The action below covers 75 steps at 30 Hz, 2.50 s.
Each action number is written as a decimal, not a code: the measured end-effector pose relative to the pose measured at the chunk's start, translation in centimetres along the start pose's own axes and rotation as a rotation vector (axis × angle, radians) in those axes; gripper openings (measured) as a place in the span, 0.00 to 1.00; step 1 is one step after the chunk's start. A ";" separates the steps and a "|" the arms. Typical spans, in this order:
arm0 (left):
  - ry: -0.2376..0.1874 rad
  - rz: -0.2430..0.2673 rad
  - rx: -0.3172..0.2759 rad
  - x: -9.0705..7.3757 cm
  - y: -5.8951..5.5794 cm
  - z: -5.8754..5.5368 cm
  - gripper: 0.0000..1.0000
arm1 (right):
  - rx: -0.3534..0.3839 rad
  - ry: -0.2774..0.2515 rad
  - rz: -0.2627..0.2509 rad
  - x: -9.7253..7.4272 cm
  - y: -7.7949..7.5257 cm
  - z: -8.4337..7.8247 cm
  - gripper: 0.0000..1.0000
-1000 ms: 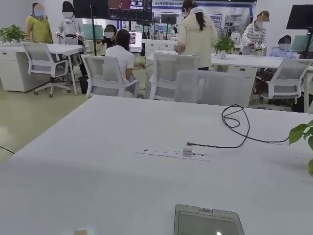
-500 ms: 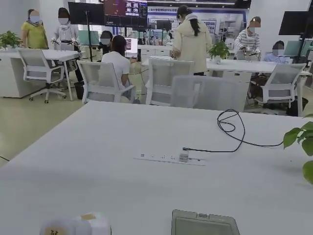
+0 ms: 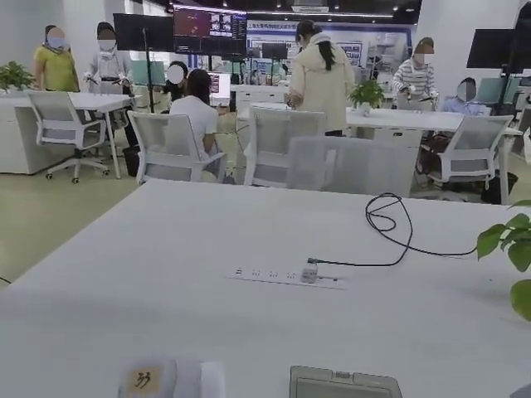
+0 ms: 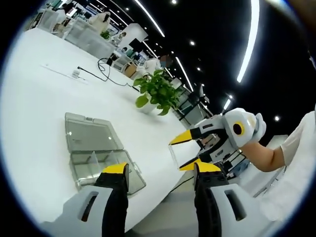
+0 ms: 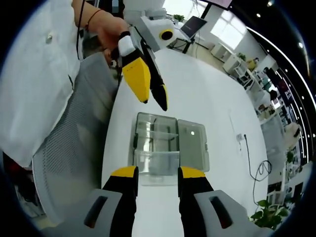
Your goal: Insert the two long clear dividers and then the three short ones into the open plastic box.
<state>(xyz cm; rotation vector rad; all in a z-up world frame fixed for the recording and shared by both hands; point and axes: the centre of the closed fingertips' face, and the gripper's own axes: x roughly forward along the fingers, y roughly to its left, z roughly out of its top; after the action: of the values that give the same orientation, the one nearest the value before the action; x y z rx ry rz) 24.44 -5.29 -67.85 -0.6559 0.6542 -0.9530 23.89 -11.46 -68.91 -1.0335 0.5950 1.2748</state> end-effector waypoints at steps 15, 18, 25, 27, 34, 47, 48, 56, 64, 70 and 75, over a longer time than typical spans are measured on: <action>0.057 -0.074 -0.132 2.9 -2.7 -1.9 0.17 | -0.039 -0.030 -0.006 -0.3 0.8 3.4 0.33; 0.063 -0.071 -0.145 3.0 -2.6 -2.1 0.14 | -0.044 -0.031 -0.004 -0.3 0.9 3.7 0.33; 0.073 -0.079 -0.161 3.0 -2.7 -2.3 0.04 | -0.056 -0.021 -0.001 -0.1 1.1 3.8 0.33; 0.075 -0.087 -0.161 3.0 -2.8 -2.3 0.00 | -0.055 -0.020 0.001 -0.1 1.1 3.8 0.33; 0.076 -0.086 -0.194 3.0 -2.7 -2.5 0.00 | -0.063 -0.012 0.004 0.1 1.2 3.8 0.33; 0.103 -0.074 -0.017 2.4 -2.3 -3.1 0.00 | 0.018 -0.098 0.020 -1.0 0.6 4.6 0.39; 0.117 -0.080 0.046 2.2 -2.4 -3.3 0.00 | 0.040 -0.112 0.027 -1.2 0.4 4.6 0.38; 0.219 -0.175 0.446 1.5 -4.1 -5.6 0.00 | 0.198 -0.229 0.280 -2.6 2.1 4.8 0.24; 0.228 -0.253 0.589 1.1 -5.6 -6.1 0.00 | 0.181 -0.226 0.469 -2.9 4.9 5.1 0.16; 0.206 -0.305 0.644 0.9 -6.6 -6.0 0.00 | 0.182 -0.228 0.536 -2.9 5.4 4.8 0.11; 0.202 -0.314 0.648 0.9 -6.8 -5.9 0.00 | 0.170 -0.228 0.558 -2.8 5.9 4.9 0.05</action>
<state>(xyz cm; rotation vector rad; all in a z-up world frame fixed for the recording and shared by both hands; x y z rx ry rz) 16.91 -10.23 -66.66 -0.0817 0.3820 -1.4494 16.74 -8.77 -66.07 -0.5819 0.8316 1.7653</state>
